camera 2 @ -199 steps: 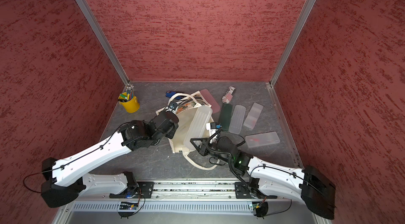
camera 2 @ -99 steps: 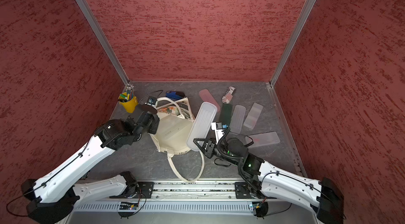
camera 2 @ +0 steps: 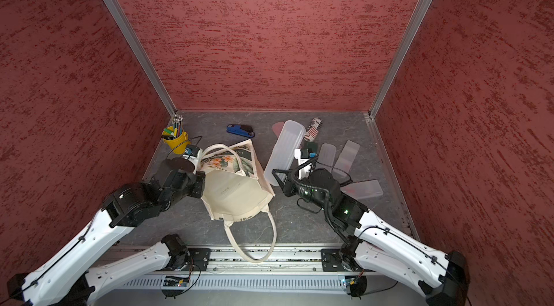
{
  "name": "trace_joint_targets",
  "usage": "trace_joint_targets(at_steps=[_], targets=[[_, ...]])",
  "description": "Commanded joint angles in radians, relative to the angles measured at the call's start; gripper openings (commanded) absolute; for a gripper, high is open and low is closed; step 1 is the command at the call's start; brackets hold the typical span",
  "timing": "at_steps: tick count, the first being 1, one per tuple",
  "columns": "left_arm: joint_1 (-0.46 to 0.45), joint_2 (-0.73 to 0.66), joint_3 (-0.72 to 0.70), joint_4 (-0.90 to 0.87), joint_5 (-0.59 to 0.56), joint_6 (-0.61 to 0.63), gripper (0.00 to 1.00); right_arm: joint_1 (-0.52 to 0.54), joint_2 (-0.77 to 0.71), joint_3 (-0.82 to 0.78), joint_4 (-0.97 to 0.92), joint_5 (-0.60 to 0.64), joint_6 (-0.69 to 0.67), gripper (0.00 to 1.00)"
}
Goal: Take out the pencil case from the canvas bag
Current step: Place the pencil case at the center of the board.
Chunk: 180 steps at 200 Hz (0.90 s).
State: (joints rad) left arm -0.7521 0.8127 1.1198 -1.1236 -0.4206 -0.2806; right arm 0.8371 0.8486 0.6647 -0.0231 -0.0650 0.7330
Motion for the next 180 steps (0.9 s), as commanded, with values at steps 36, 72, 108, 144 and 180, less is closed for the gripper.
trace_joint_targets(at_steps=[36,72,108,144,180], targets=[[-0.017,-0.049,-0.024,-0.013,0.007,-0.051,0.00,-0.195,0.175,-0.008,0.079,-0.242,-0.036,0.21],[-0.032,-0.027,-0.020,-0.010,0.039,-0.051,0.00,-0.247,0.327,0.017,0.164,-0.283,-0.063,0.21],[-0.046,-0.015,-0.032,0.003,0.054,-0.072,0.00,-0.286,0.509,0.095,0.150,-0.318,-0.130,0.21],[-0.077,-0.020,-0.037,0.006,0.031,-0.092,0.00,-0.303,0.687,0.219,0.052,-0.270,-0.245,0.21],[-0.101,-0.009,-0.026,0.007,0.011,-0.103,0.00,-0.319,0.838,0.322,0.029,-0.284,-0.296,0.21]])
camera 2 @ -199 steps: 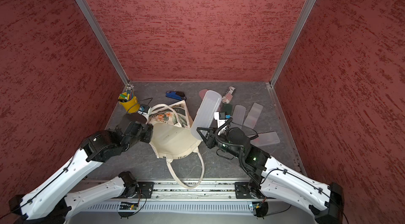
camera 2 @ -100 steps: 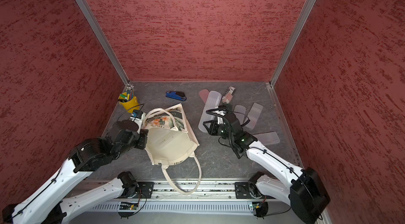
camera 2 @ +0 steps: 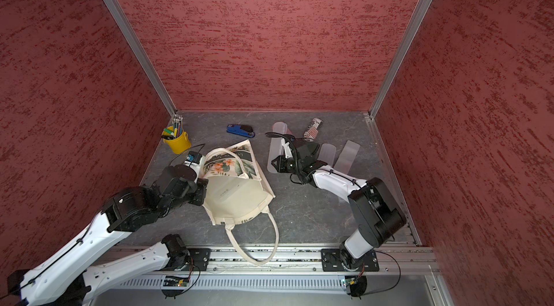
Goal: Take out the pencil case from the canvas bag
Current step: Place the pencil case at the center of the board.
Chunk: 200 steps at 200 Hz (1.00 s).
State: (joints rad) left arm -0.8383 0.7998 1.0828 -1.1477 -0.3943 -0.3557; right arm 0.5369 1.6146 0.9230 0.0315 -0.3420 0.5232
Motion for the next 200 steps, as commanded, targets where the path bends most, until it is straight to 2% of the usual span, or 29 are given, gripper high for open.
trace_joint_targets(at_steps=[1,32,75,111,159,182,190,200], targets=[[-0.016,0.004,0.010,0.031,-0.016,-0.028,0.00,-0.018,0.078,0.067,-0.025,-0.010,-0.087,0.21],[-0.033,0.023,0.015,0.028,-0.033,-0.035,0.00,-0.042,0.251,0.197,-0.015,-0.120,-0.079,0.25],[-0.069,0.033,0.035,0.011,-0.063,-0.055,0.00,-0.050,0.439,0.397,-0.119,-0.157,-0.105,0.26],[-0.082,0.032,0.040,-0.005,-0.089,-0.076,0.00,-0.055,0.543,0.497,-0.185,-0.177,-0.109,0.25],[-0.100,0.021,0.047,-0.020,-0.103,-0.083,0.00,-0.073,0.580,0.525,-0.198,-0.096,-0.068,0.21],[-0.101,0.019,0.052,-0.045,-0.120,-0.099,0.00,-0.094,0.565,0.487,-0.130,-0.077,0.002,0.20],[-0.101,0.017,0.055,-0.053,-0.120,-0.101,0.00,-0.100,0.557,0.470,-0.094,-0.082,0.028,0.23],[-0.102,0.014,0.057,-0.058,-0.120,-0.104,0.00,-0.105,0.553,0.463,-0.070,-0.084,0.041,0.32]])
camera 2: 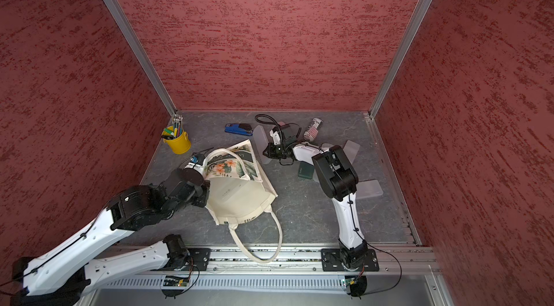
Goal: Take out the pencil case from the canvas bag
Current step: Place the pencil case at the center of the board.
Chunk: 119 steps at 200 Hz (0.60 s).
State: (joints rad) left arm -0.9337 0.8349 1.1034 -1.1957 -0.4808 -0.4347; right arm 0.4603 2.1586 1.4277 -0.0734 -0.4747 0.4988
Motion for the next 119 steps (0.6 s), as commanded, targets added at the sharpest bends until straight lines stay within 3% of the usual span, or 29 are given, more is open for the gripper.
trace_joint_targets(at_steps=[1,51,87,119], targets=[[-0.006,-0.021,0.036,-0.011,-0.033,-0.025,0.00,-0.028,0.009,-0.040,0.036,0.047,0.066,0.33],[-0.018,-0.035,0.030,-0.016,-0.034,-0.054,0.00,-0.030,-0.017,0.014,-0.014,0.040,0.043,0.48],[-0.034,-0.030,0.026,-0.018,-0.042,-0.065,0.00,-0.032,-0.180,-0.042,-0.038,0.150,0.004,0.66],[-0.046,-0.035,0.019,0.002,-0.055,-0.055,0.00,-0.054,-0.353,-0.153,-0.029,0.205,-0.018,0.91]])
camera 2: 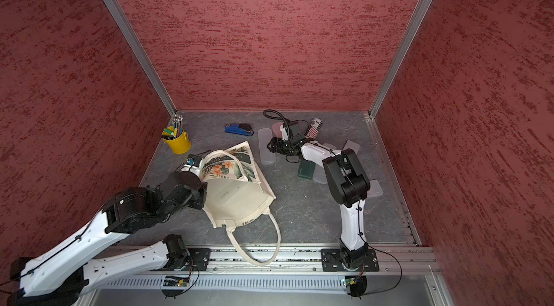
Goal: Take out the pencil case from the canvas bag
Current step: Place the pencil case at the center of the board, then pick up the pencil case from the canvas bag.
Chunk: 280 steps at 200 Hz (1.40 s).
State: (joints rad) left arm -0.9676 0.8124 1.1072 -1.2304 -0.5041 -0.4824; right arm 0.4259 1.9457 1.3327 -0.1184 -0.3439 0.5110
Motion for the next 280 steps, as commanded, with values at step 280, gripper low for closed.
trace_joint_targets(at_steps=[280], targets=[[-0.051,0.108,0.018,0.217,0.067,0.057,0.00,0.550,-1.138,-0.799,0.387,0.224,0.010,0.99]])
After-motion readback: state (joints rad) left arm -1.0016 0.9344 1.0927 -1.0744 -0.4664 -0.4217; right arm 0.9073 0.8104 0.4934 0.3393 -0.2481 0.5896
